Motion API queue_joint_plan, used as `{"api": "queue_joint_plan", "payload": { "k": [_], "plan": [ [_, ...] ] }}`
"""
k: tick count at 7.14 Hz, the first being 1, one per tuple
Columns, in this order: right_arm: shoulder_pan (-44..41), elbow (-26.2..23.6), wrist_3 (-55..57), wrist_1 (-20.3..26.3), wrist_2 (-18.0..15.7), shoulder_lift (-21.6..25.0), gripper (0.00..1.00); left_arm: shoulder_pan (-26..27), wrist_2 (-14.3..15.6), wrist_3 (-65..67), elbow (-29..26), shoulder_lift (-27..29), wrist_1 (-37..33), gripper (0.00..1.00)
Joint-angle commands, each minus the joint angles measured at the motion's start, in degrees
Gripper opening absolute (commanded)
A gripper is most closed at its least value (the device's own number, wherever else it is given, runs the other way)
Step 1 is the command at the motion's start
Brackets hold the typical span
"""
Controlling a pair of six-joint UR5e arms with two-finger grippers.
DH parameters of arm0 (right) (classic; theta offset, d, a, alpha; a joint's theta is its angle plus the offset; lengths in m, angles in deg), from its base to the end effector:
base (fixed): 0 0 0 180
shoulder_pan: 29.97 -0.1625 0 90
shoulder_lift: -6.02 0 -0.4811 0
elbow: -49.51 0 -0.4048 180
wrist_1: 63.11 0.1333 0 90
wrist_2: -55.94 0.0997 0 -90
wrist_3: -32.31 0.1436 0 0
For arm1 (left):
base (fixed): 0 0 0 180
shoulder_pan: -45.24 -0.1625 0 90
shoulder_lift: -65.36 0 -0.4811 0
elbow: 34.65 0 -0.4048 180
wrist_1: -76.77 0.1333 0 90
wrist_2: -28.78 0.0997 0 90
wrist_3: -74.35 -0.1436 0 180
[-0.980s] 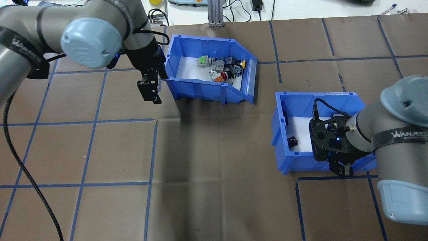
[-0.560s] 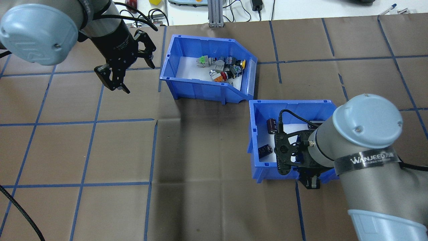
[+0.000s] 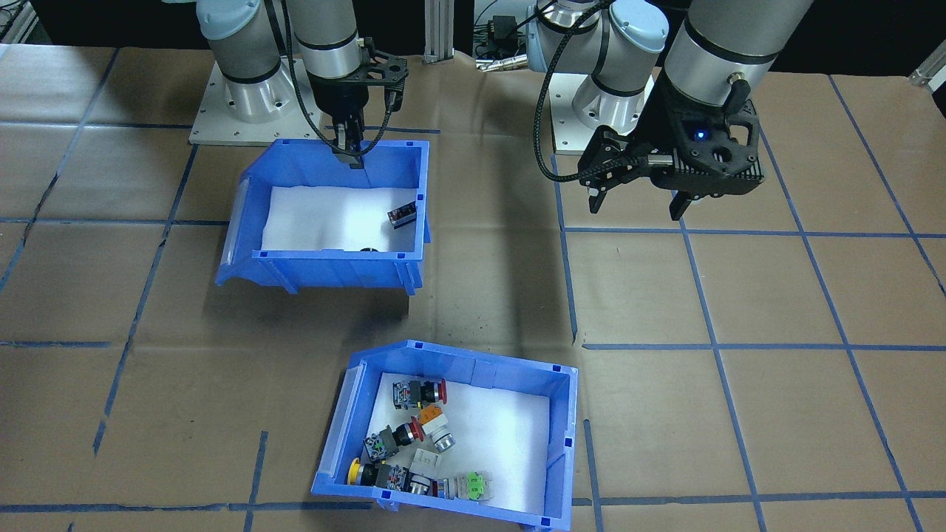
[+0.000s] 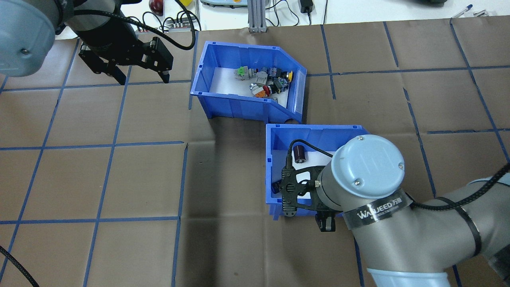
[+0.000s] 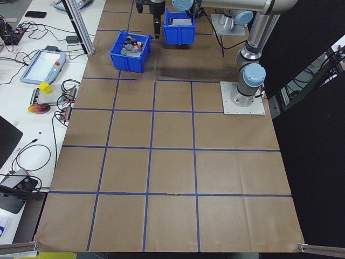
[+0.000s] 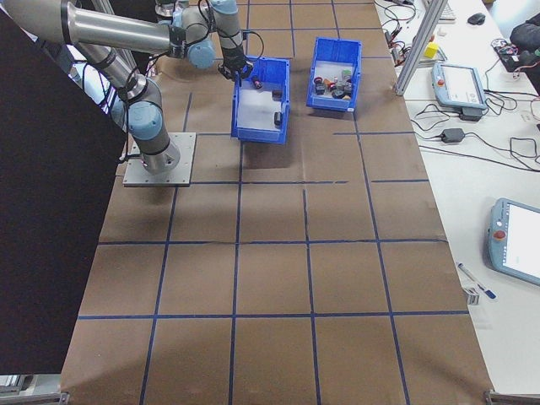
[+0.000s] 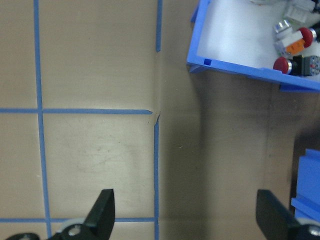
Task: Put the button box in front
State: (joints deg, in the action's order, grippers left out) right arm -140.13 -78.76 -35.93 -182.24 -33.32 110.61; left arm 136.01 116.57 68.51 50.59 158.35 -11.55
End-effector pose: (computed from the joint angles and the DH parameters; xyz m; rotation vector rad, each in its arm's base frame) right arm 0.2518 -0.2936 0.3320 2.1698 -2.2299 0.1434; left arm -0.1461 -0.5359 0.5182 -0.1808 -3.0990 0.0960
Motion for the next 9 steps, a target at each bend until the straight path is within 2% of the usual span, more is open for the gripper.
{"api": "queue_joint_plan", "payload": {
  "k": [1,2,3,4,5,7,8,9],
  "plan": [
    [-5.4,0.1,5.0,-4.9,-1.6,-4.5,0.08,-0.3,0.4,-5.6,-0.5,0.3,-0.9,0.99],
    [-7.8,0.4,6.6,-7.1,-3.2,-7.0,0.08,-0.3,0.4,-5.5,-0.2,0.6,-0.9,0.99],
    [-10.4,2.3,9.2,-8.1,-3.3,-9.8,0.08,-0.3,0.4,-5.5,-0.4,1.0,-1.0,0.99],
    [-12.6,4.4,10.7,-8.1,-5.5,-13.2,0.08,-0.4,0.6,-5.8,-0.8,0.8,-1.2,0.99],
    [-13.1,4.5,10.7,-8.9,-6.3,-15.1,0.08,-0.4,3.4,-6.3,-1.6,1.5,-0.6,0.99],
    [-13.1,4.4,10.7,-9.4,-6.3,-15.2,0.09,-0.4,9.0,-6.1,-1.9,2.3,-1.6,0.99],
    [-13.1,4.6,10.9,-9.4,-5.8,-15.2,0.5,-0.4,9.9,-6.1,-2.3,2.2,-0.9,0.99],
    [-13.1,4.7,11.9,-9.2,-6.0,-14.6,1.0,-0.4,9.9,-6.1,-2.5,2.3,-0.8,0.99]
  ]
}}
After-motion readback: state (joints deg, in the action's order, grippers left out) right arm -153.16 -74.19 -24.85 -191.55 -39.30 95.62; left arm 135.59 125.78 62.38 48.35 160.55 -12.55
